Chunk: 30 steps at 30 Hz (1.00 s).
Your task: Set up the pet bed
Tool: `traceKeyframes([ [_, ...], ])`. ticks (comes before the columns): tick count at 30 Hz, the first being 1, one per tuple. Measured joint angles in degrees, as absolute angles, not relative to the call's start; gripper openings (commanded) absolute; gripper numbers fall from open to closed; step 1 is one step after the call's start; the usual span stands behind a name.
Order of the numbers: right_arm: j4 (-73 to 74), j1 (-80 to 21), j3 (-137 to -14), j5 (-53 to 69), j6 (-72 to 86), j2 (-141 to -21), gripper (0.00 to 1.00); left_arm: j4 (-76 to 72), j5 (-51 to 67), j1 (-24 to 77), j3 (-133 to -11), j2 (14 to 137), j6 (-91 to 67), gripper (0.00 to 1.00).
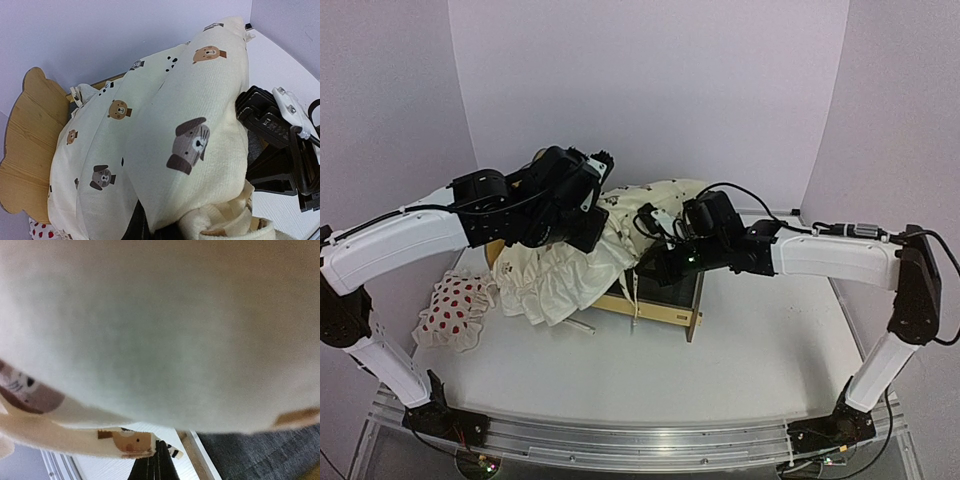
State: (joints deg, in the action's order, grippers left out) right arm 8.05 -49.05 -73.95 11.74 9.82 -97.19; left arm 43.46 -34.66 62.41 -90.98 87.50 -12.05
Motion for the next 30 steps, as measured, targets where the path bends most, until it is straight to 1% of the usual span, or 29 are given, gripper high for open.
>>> traceKeyframes([
  [7,9.91,-49.21,-73.36,6.69,7.8,-92.08,0.0,45.29,-33.29,62.41,-90.83,87.53,-13.85,0.01],
  [12,10.37,-49.21,-73.36,5.65,7.47,-89.94,0.0,48.35,-31.8,62.41,-90.73,87.55,-15.82,0.01],
  [20,10.76,-49.21,-73.38,0.57,6.23,-90.57,0.0,49.38,-31.0,62.41,-86.84,87.55,-18.53,0.01],
  [25,10.76,-49.21,-73.41,-4.51,5.09,-93.42,0.0,47.73,-30.42,62.41,-85.77,87.6,-19.47,0.01],
  [30,10.68,-49.21,-73.15,-6.67,4.73,-94.78,0.0,45.65,-29.93,62.41,-85.76,88.48,-19.56,0.01],
])
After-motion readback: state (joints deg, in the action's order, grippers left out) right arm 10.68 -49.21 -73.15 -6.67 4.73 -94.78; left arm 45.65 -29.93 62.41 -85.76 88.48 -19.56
